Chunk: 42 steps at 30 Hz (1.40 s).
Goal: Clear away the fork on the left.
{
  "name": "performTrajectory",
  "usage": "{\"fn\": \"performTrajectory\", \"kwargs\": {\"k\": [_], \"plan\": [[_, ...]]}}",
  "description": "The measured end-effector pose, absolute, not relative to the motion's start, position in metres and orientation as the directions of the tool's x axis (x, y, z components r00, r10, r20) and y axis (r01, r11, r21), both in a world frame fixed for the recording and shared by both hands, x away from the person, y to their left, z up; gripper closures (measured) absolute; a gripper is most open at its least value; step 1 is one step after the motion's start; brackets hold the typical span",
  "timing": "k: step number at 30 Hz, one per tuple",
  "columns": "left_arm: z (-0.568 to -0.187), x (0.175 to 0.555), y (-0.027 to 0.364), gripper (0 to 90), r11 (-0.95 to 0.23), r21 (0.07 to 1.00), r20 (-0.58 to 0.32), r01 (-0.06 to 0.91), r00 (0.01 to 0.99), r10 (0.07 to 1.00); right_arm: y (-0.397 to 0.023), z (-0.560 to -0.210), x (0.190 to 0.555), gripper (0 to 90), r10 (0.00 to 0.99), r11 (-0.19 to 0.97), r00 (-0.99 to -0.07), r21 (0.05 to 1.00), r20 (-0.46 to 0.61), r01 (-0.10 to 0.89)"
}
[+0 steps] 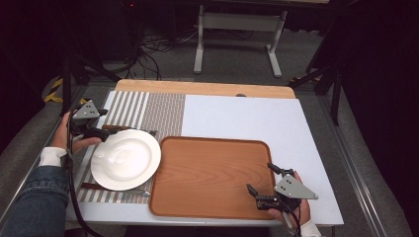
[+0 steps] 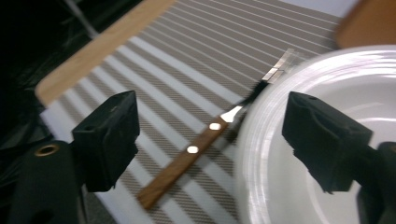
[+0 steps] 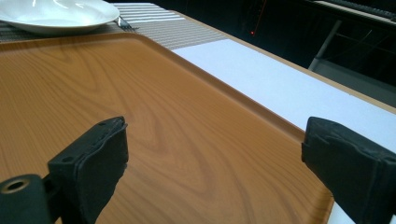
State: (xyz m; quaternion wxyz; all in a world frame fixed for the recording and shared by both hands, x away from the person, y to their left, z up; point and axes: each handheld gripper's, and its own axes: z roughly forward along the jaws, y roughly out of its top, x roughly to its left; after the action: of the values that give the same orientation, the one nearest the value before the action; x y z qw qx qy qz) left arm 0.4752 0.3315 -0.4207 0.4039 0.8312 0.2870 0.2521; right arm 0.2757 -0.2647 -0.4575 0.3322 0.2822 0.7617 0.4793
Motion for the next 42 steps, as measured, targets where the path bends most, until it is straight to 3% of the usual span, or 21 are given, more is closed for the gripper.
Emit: {"fn": "performTrajectory", "kwargs": {"k": [8, 11, 17, 26, 28, 30, 35, 42], "plan": [[-0.427, 0.506, 0.332, 22.0, -0.577, 0.723, 0.147, 0.379, 0.732, 0.665, -0.264, -0.46, 0.277, 8.3, 0.746, 0.385, -0.626, 0.914, -0.228, 0.126], [-0.444, 0.519, 0.332, 22.2, -0.637, 0.638, 0.123, 0.433, 0.76, 0.638, -0.264, -0.46, 0.278, 8.3, 0.747, 0.386, -0.626, 0.913, -0.226, 0.131], [-0.46, 0.527, 0.339, 24.1, -0.615, 0.63, 0.052, 0.474, 0.764, 0.643, -0.264, -0.462, 0.279, 8.3, 0.748, 0.39, -0.624, 0.91, -0.224, 0.141], [-0.472, 0.532, 0.341, 28.8, -0.611, 0.62, 0.036, 0.492, 0.76, 0.649, -0.261, -0.463, 0.28, 8.5, 0.746, 0.404, -0.625, 0.903, -0.23, 0.149], [-0.472, 0.531, 0.34, 32.2, -0.612, 0.622, 0.02, 0.49, 0.771, 0.637, -0.261, -0.463, 0.281, 8.6, 0.744, 0.406, -0.627, 0.901, -0.231, 0.15], [-0.469, 0.529, 0.338, 43.1, -0.638, 0.609, 0.029, 0.471, 0.79, 0.612, -0.26, -0.463, 0.28, 8.9, 0.735, 0.417, -0.635, 0.897, -0.237, 0.147], [-0.466, 0.527, 0.334, 59.0, -0.664, 0.593, 0.035, 0.455, 0.809, 0.586, -0.26, -0.463, 0.28, 9.0, 0.73, 0.42, -0.641, 0.896, -0.239, 0.145], [-0.465, 0.524, 0.331, 72.6, -0.685, 0.586, 0.028, 0.434, 0.834, 0.552, -0.26, -0.463, 0.28, 9.0, 0.723, 0.427, -0.648, 0.892, -0.241, 0.144]]}}
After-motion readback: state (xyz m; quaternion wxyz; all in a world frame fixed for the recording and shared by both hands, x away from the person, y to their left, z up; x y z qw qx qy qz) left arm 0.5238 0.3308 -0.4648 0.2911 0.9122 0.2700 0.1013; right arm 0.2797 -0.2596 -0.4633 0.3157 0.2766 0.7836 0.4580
